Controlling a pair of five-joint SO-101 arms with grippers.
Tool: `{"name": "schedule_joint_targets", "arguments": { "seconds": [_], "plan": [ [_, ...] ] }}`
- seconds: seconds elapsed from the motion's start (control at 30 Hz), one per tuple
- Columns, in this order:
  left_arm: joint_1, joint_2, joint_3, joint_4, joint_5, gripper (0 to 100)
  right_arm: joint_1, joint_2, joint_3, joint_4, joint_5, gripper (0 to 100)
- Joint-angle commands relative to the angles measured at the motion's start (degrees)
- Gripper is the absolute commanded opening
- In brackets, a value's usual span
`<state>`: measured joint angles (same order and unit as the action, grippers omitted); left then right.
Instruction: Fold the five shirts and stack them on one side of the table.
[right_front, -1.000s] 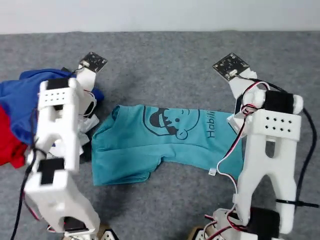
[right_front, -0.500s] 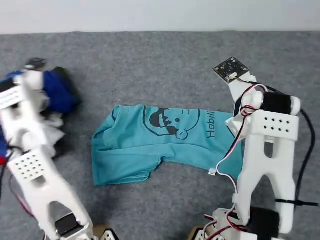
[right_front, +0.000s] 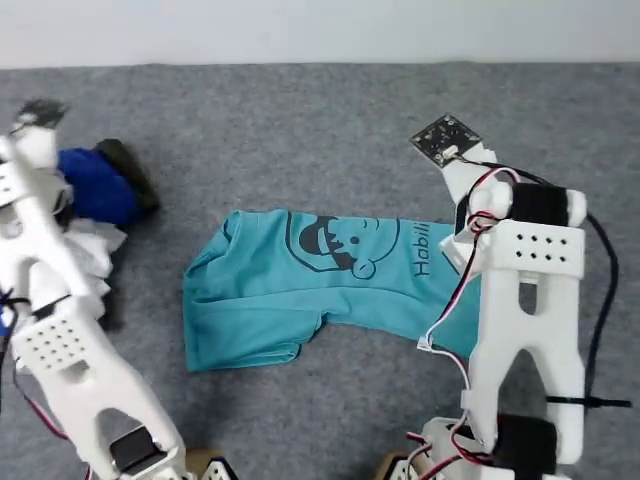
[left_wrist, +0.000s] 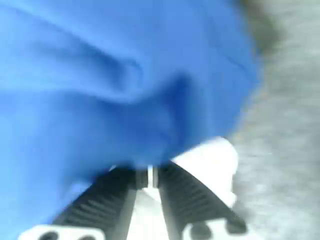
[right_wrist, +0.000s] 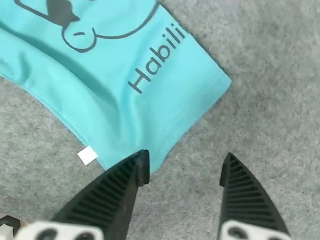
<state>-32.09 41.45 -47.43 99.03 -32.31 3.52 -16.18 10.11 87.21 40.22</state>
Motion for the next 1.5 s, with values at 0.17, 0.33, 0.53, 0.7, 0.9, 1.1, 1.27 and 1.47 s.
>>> {"name": "schedule_joint_targets", "arguments": {
  "seconds": [0.17, 0.33, 0.53, 0.7, 0.9, 1.1, 1.27, 1.47],
  "plan": [
    [16.26, -20.48, 15.52, 1.32, -0.70, 7, -1.80, -2.42, -0.44, -0.40, -0.53, 23.8],
    [22.86, -19.16, 25.10, -5.89, 0.97, 7, -1.80, -2.42, 0.79, -0.84, -2.46, 23.8],
    [27.08, -11.16, 29.14, -11.69, 3.25, 7, -1.80, -2.51, 3.43, -1.36, -3.69, 23.8],
    [27.96, -4.84, 29.14, -15.47, 3.96, 7, -1.63, -2.51, 3.43, -1.54, -3.69, 23.8],
    [26.02, -2.11, 25.45, -16.53, 3.87, 7, -1.54, -2.51, 3.43, -1.54, -3.69, 23.8],
    [20.22, -1.85, 19.47, -16.09, 3.60, 7, -1.45, -2.51, 3.43, -1.45, -3.69, 23.8],
    [20.92, -2.20, 12.97, -9.23, 3.60, 7, -1.54, -2.59, 3.43, -1.45, -3.69, 23.8],
    [26.90, -2.20, 4.88, -0.18, 3.69, 7, -1.63, -2.59, 3.43, -1.45, -3.69, 23.8]
  ]
}}
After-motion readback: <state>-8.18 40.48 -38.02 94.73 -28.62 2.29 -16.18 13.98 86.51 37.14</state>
